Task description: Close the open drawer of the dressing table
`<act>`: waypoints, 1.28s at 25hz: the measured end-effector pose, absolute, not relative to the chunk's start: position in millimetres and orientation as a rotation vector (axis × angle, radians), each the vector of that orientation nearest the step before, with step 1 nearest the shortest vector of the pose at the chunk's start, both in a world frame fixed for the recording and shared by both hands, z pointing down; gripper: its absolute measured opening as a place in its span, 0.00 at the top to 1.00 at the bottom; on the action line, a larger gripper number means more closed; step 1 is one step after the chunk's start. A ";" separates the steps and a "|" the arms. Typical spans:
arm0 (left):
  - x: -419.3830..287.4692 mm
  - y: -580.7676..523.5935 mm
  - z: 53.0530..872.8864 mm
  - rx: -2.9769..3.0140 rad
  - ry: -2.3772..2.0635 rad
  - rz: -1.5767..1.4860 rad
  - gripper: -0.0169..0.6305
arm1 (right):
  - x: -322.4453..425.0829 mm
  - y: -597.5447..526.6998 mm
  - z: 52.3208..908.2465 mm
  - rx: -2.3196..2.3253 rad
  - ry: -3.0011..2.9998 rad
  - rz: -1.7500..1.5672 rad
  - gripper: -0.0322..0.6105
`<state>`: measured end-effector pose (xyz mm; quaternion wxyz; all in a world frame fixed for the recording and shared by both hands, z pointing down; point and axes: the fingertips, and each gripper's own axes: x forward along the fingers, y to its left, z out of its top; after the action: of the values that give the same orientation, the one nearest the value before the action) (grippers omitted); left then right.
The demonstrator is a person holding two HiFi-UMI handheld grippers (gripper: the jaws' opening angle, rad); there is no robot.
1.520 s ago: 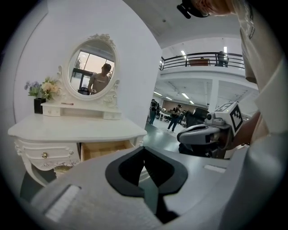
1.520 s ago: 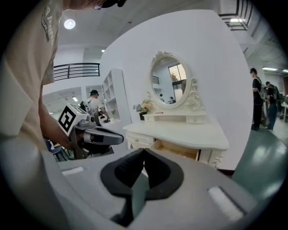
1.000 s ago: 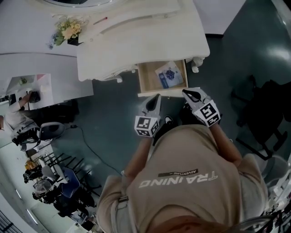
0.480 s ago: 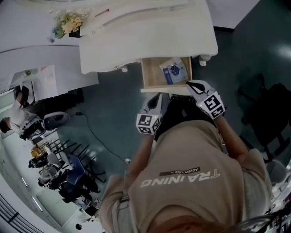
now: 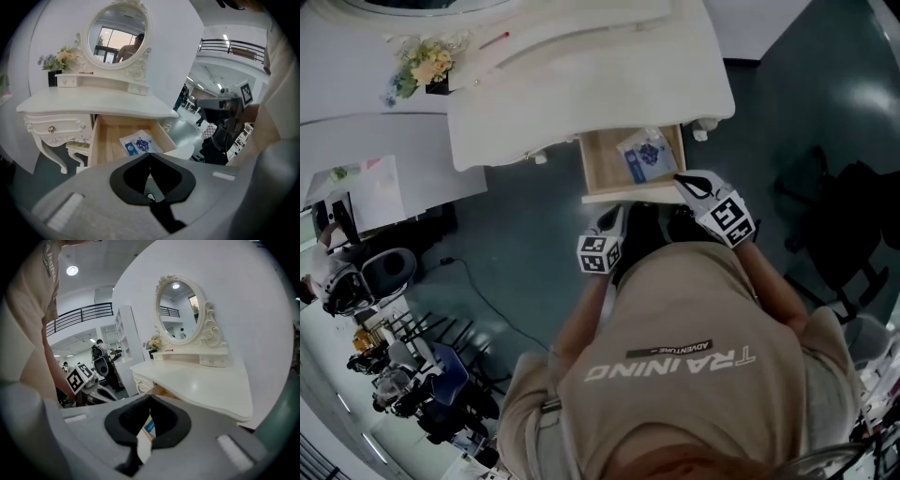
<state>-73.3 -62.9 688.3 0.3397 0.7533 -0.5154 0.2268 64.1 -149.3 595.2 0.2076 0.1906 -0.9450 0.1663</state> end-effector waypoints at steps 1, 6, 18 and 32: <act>-76.8 -60.0 696.7 1.956 -1.320 0.616 0.96 | 59.4 -147.1 592.9 0.526 -2.625 0.460 0.94; -78.3 -58.5 744.1 1.902 -1.217 0.660 0.96 | 35.6 -150.1 608.4 0.478 -2.548 0.452 0.94; -82.8 -70.9 797.5 1.867 -1.034 0.692 0.96 | -37.9 -147.4 646.3 0.388 -2.477 0.534 0.94; -93.4 -98.4 804.2 1.882 -0.879 0.740 0.96 | -36.3 -161.7 656.0 0.481 -2.406 0.533 0.94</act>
<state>-93.4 -98.4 804.2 0.4514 0.7617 -0.3556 0.2995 -36.3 -161.7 656.0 0.3102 0.1822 -0.9110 0.2017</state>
